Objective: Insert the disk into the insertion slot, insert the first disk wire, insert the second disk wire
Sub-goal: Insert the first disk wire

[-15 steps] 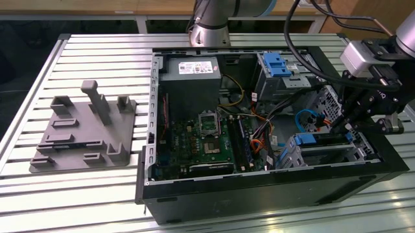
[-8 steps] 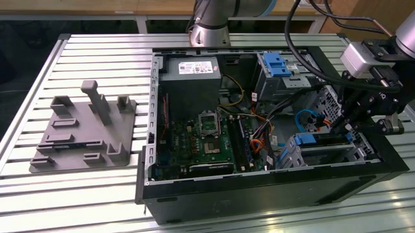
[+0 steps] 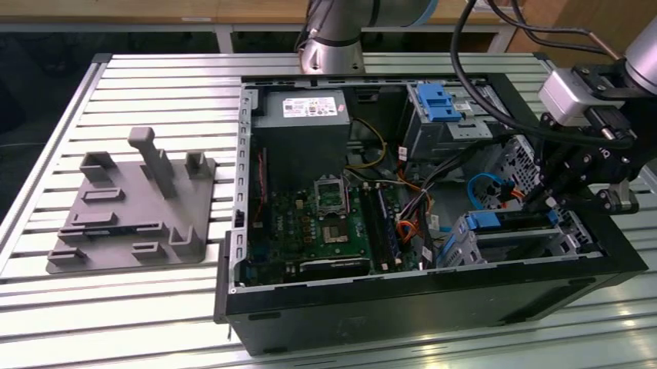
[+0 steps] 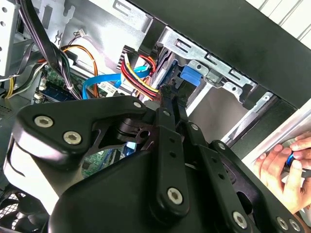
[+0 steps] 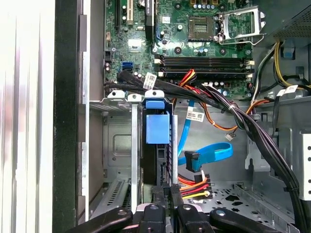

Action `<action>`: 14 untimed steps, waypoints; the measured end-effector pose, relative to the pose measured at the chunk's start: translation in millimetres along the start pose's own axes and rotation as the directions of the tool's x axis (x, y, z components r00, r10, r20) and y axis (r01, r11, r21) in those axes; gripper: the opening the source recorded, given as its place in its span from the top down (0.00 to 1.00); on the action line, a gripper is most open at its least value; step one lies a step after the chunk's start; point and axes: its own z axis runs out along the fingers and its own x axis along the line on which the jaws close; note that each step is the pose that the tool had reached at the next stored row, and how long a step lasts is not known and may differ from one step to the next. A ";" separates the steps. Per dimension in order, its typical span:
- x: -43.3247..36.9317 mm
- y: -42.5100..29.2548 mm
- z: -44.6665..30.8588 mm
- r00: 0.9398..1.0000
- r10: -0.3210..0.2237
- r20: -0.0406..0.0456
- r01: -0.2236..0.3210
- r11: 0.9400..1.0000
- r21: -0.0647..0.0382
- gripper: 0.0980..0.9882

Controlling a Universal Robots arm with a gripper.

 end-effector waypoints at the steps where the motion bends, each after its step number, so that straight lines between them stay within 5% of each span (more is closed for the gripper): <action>1: 0.0 0.0 0.2 1.000 0.000 0.000 0.000 1.000 0.000 0.93; 14: 0.2 -0.6 4.0 1.000 -0.005 0.000 0.005 1.000 0.000 0.93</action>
